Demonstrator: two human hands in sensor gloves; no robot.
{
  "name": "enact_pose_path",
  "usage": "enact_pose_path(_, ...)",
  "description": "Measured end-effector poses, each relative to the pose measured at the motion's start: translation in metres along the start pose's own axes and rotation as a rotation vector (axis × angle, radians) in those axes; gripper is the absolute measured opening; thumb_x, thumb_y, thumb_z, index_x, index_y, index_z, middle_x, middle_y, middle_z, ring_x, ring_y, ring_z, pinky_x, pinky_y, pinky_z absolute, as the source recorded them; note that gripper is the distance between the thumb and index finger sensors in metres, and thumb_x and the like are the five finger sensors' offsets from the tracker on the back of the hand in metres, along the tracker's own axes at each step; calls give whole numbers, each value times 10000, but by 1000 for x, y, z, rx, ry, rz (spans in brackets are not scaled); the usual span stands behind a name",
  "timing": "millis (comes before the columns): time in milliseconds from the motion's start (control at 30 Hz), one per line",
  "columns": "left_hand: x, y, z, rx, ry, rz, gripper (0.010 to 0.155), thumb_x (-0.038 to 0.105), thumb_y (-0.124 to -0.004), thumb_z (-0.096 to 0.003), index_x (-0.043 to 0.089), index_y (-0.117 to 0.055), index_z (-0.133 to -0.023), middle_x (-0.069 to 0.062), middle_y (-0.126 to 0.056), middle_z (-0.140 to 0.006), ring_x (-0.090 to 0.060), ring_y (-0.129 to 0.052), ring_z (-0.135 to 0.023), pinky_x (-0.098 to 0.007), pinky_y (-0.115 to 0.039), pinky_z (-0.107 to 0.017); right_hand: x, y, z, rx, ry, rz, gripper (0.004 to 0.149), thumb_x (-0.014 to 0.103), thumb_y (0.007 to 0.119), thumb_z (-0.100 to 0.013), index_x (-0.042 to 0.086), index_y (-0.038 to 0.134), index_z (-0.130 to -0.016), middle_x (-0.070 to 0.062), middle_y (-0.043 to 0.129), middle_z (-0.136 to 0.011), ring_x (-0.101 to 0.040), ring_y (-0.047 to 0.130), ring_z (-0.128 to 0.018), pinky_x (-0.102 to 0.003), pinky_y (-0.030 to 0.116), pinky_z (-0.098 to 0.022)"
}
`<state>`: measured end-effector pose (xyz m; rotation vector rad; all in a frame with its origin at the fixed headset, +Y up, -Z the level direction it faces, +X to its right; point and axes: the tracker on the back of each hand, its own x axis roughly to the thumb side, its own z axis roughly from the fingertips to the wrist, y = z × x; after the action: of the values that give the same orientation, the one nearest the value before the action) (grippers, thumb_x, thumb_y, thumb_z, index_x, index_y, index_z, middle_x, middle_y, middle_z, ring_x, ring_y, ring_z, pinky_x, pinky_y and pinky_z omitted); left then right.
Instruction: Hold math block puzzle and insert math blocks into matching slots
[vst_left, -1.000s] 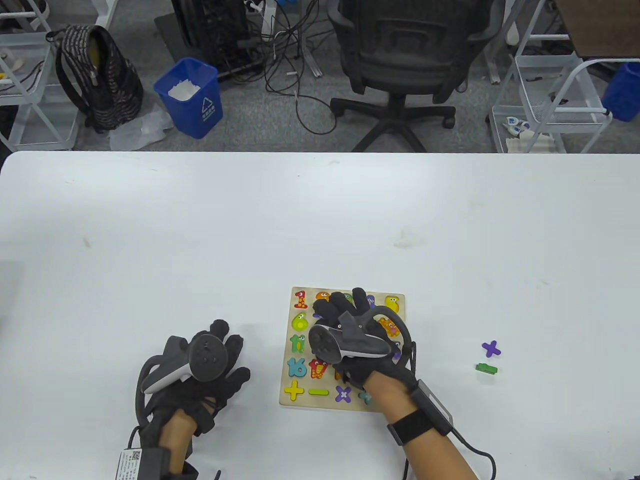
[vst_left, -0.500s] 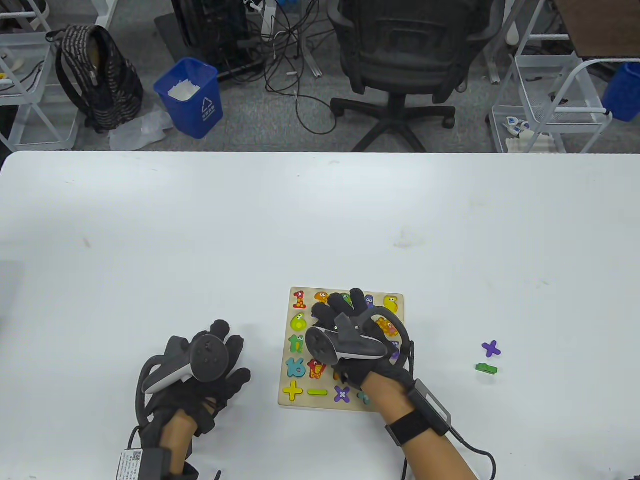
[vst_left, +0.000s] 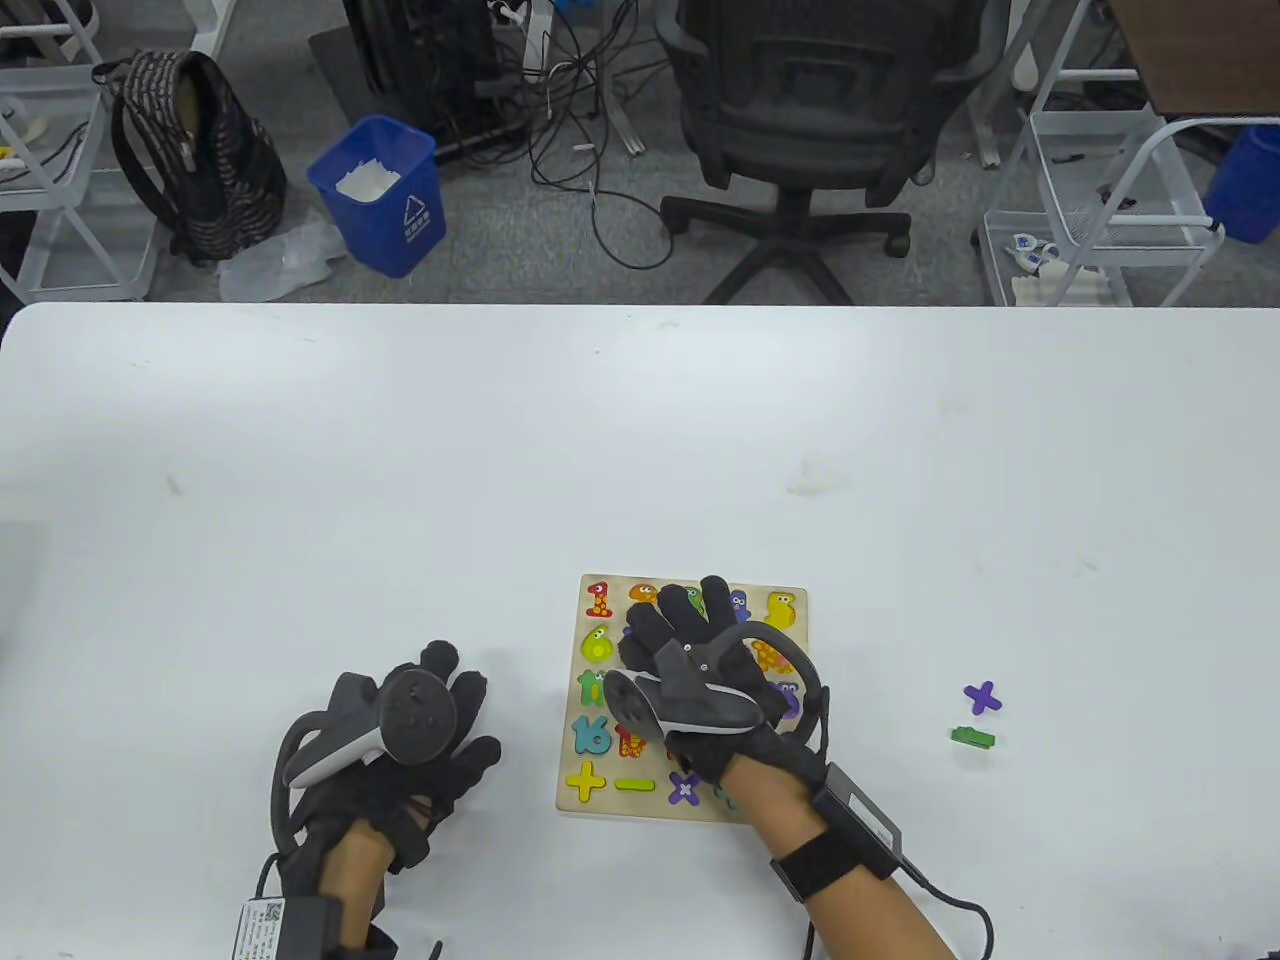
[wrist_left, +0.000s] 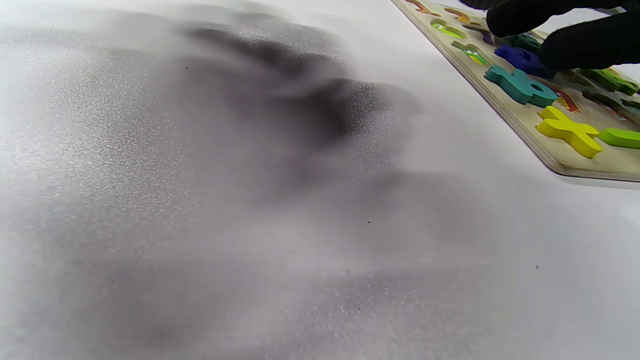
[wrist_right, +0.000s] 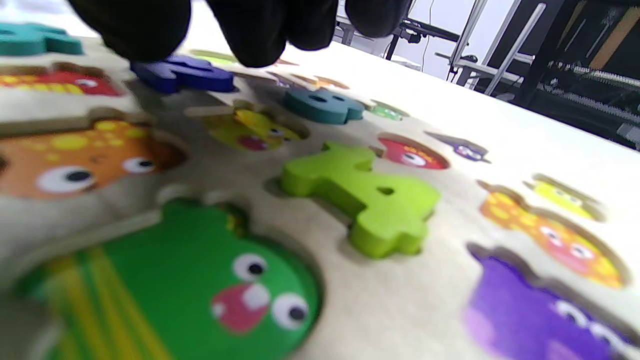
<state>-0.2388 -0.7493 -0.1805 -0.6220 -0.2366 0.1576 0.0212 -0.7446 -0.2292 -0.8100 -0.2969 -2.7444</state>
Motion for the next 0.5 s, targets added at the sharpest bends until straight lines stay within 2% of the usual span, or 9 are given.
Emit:
enact_pose_path(167, 0, 0, 0, 1, -3, 3, 731, 691, -454, -563, 355, -184, -1154, 66, 119, -1135, -364, -137, -1133, -616, -271, -787, -15, -6, 11, -7, 12, -77, 630, 584, 609, -544, 258, 506, -1073, -27, 330, -1221, -421, 273, -1100, -752, 209, -715)
enact_pose_path(233, 0, 0, 0, 2, -5, 4, 731, 691, -453, -563, 355, -184, -1154, 64, 117, -1135, -365, -136, -1133, -616, -271, -787, -24, -7, 19, -3, 16, -108, 638, 588, 601, -543, 258, 492, -1078, -34, 282, -1222, -425, 207, -1094, -751, 182, -708)
enact_pose_path(500, 1, 0, -1, -2, -11, -1, 729, 691, -450, -563, 356, -185, -1154, 67, 115, -1135, -364, -140, -1133, -615, -272, -788, -86, 7, 60, 36, 110, -252, 647, 600, 611, -535, 258, 509, -1074, -47, 211, -1222, -432, 111, -1078, -757, 114, -678)
